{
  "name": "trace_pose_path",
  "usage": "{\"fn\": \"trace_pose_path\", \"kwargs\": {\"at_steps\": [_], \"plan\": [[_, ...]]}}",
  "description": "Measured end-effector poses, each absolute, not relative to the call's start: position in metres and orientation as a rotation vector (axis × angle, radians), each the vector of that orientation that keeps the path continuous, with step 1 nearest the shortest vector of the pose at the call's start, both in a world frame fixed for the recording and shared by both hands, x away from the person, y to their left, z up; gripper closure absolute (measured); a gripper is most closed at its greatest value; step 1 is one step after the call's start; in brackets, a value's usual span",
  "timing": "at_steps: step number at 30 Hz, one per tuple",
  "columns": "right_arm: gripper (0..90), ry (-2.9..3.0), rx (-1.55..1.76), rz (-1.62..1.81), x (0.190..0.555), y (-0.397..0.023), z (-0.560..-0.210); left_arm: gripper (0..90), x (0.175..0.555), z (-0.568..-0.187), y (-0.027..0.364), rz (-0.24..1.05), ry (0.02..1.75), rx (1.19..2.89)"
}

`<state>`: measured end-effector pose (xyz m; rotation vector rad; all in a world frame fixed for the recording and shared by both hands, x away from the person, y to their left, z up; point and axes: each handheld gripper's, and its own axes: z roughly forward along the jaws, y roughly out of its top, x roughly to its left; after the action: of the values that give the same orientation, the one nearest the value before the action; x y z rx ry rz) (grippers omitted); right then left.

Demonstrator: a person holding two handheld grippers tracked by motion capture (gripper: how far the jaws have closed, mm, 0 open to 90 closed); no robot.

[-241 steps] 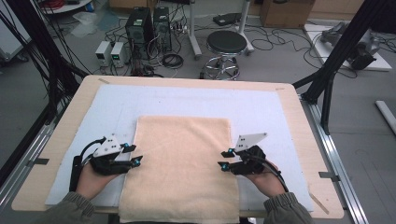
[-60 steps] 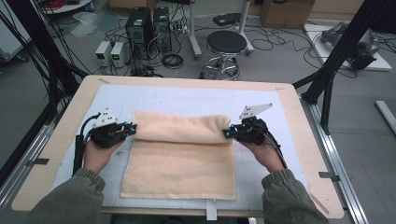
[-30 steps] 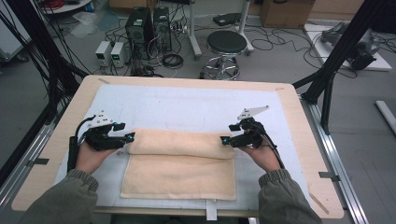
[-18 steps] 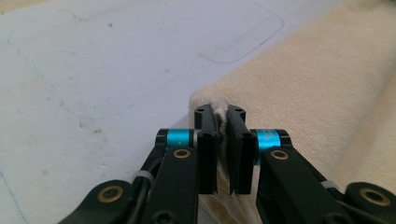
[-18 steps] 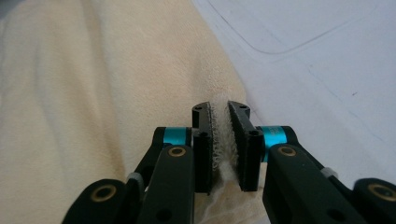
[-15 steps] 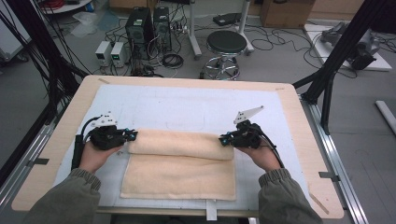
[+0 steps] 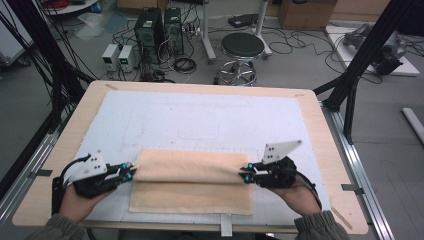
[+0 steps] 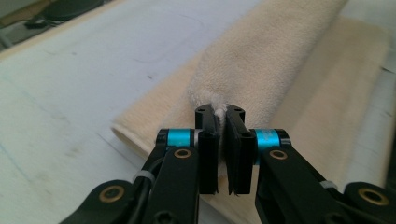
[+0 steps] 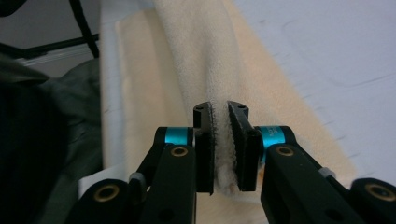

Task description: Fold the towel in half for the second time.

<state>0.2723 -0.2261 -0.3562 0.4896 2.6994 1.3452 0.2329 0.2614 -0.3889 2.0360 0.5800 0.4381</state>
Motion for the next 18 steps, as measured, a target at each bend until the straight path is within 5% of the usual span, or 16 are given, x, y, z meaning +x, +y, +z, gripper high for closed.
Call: {"fn": "trace_pose_path", "kwargs": {"at_steps": [4, 18], "plan": [[63.7, 2.72, 0.513, 1.356, 0.253, -0.232, -0.362, 63.4, 0.218, -0.392, 0.267, 0.402, 0.587, 2.046], [44.7, 2.62, 0.727, 1.225, 0.326, -0.229, -0.392, 44.1, 0.284, -0.407, 0.253, 0.447, 0.735, 2.016]]}}
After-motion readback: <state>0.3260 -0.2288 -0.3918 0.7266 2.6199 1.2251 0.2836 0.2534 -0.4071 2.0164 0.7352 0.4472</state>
